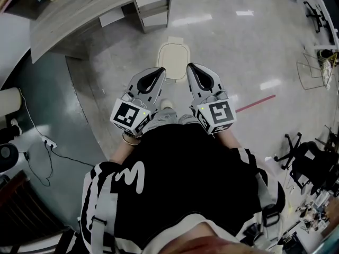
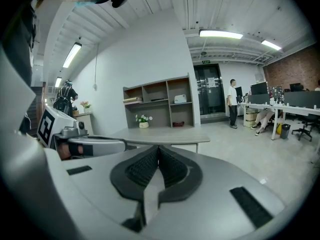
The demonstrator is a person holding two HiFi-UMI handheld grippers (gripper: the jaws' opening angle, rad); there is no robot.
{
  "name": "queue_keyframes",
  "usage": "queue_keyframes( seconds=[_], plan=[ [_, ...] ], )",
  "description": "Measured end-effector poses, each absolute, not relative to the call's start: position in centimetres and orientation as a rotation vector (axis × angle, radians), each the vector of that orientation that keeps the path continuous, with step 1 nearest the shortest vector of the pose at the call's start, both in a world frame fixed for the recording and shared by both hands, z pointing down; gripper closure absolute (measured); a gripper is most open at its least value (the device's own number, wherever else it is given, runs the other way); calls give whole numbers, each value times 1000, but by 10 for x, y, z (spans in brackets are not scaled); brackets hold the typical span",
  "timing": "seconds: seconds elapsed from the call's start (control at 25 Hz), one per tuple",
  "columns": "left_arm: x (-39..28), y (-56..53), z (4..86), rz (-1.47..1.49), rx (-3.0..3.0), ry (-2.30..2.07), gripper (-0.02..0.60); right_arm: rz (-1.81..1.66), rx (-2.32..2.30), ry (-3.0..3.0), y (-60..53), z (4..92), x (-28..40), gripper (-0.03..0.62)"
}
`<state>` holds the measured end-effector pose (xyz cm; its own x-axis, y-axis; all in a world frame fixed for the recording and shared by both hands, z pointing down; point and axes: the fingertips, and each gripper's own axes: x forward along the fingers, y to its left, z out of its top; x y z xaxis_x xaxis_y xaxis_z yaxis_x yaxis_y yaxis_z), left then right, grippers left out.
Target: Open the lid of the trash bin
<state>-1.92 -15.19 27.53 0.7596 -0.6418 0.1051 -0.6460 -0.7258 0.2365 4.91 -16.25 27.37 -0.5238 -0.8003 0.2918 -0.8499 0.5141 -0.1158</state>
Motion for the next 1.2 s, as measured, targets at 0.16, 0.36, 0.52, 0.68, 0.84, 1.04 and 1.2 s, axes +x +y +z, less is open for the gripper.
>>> queue_keyframes(
  seconds=[0.16, 0.36, 0.52, 0.68, 0.84, 1.04, 1.2],
  plan=[
    [-22, -153, 275, 31, 2680, -1016, 580, 364, 1409, -2551, -166, 275, 49, 583],
    [-21, -152, 273, -18, 2678, -1034, 580, 379, 1403, -2560, -166, 278, 49, 583],
    [-23, -148, 274, -20, 2658, -1074, 580, 385, 1372, -2571, -162, 282, 46, 584],
    [-22, -144, 277, -18, 2646, -1102, 580, 386, 1335, -2582, -158, 285, 47, 584],
    [-21, -140, 280, -18, 2627, -1137, 580, 393, 1297, -2587, -156, 290, 49, 585],
    [-22, -138, 283, -41, 2608, -1172, 580, 400, 1241, -2596, -156, 299, 49, 585],
    [-24, -138, 294, -39, 2578, -1206, 580, 407, 1190, -2597, -158, 311, 46, 584]
  ],
)
